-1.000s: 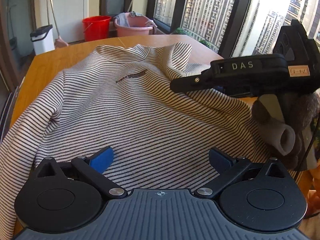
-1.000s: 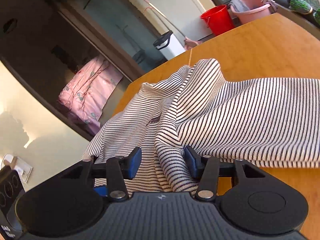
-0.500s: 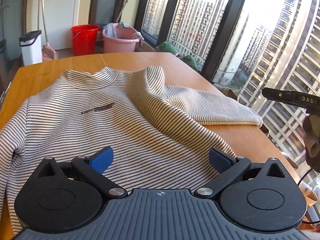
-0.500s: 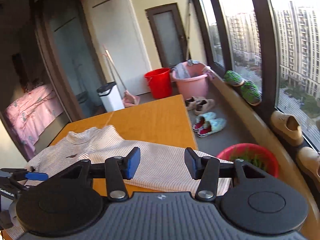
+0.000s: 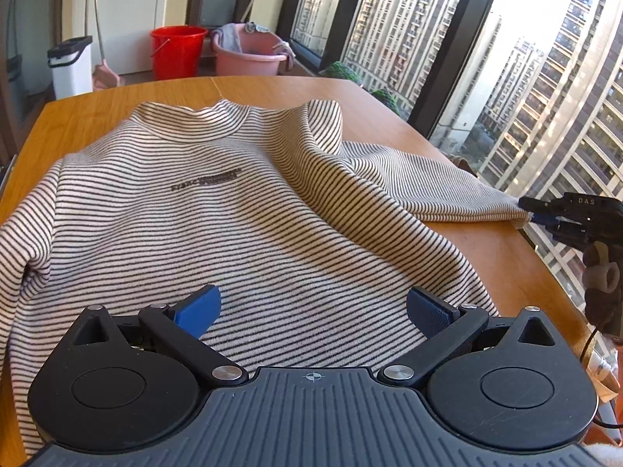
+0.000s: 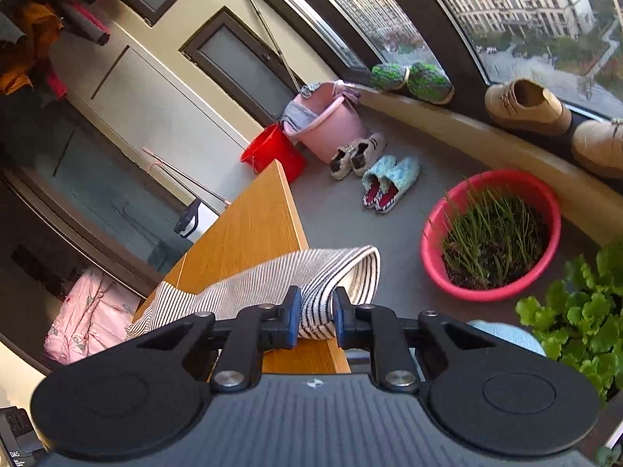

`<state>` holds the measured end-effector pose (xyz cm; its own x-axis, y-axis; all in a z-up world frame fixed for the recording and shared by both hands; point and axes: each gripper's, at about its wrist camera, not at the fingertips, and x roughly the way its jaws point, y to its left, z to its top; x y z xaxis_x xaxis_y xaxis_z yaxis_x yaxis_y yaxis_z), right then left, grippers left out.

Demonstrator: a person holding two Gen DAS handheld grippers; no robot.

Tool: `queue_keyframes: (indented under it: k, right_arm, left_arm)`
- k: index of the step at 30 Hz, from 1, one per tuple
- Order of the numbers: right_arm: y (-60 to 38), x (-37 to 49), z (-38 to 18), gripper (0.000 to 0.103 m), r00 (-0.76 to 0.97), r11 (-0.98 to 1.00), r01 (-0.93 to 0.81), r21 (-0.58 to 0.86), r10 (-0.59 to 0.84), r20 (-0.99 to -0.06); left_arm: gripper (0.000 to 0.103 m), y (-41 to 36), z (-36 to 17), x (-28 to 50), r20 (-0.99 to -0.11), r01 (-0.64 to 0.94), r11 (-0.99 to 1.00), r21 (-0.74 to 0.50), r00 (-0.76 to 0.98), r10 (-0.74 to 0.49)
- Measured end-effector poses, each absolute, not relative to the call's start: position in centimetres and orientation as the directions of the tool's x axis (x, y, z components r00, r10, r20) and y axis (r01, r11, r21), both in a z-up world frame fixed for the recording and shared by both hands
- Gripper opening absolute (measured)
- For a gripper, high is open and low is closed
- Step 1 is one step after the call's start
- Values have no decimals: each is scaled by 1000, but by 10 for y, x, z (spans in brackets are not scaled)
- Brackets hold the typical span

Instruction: Fold clothes

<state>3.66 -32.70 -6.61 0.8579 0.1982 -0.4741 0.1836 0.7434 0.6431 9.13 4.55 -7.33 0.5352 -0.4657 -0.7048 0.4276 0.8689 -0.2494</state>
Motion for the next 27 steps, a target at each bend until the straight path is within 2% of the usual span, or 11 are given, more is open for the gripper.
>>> queue_keyframes:
  k: [5, 6, 7, 11, 16, 17, 18, 19, 21, 24, 27]
  right_arm:
    - [-345, 38, -6, 10, 919, 815, 164, 556, 79, -387]
    - [-348, 39, 6, 2, 926, 829, 163, 536, 60, -374]
    - [-352, 40, 18, 0, 932, 842, 163, 514, 40, -360]
    - [-345, 51, 71, 0, 952, 908, 133, 398, -5, -306]
    - [-311, 75, 88, 1, 910, 964, 66, 257, 48, -412]
    - [-313, 76, 76, 2, 892, 955, 65, 288, 74, -447]
    - [-316, 74, 65, 11, 879, 943, 75, 325, 92, -469]
    - [-322, 71, 48, 29, 861, 921, 89, 379, 120, -495]
    - [-335, 61, 9, 45, 831, 849, 160, 503, 158, -533]
    - [-344, 46, -37, 46, 798, 731, 235, 641, 232, -557]
    - [-312, 39, -29, 46, 830, 856, 132, 500, 180, -528]
  left_arm:
    - [103, 33, -79, 100, -682, 445, 857, -259, 544, -489]
    - [103, 29, -81, 103, -676, 452, 853, -260, 546, -495]
    - [103, 22, -81, 105, -676, 464, 851, -245, 547, -493]
    - [103, -7, -79, 111, -681, 521, 836, -172, 551, -483]
    - [103, -8, -71, 87, -655, 565, 813, -142, 562, -505]
    - [103, -8, -72, 83, -658, 567, 813, -132, 563, -500]
    - [103, -7, -74, 82, -664, 564, 814, -138, 557, -499]
    - [103, -6, -76, 81, -672, 559, 815, -150, 547, -499]
    - [103, -3, -82, 88, -691, 547, 820, -169, 528, -494]
    - [103, -3, -83, 87, -697, 550, 820, -159, 526, -487]
    - [103, -5, -83, 87, -703, 548, 823, -149, 526, -478]
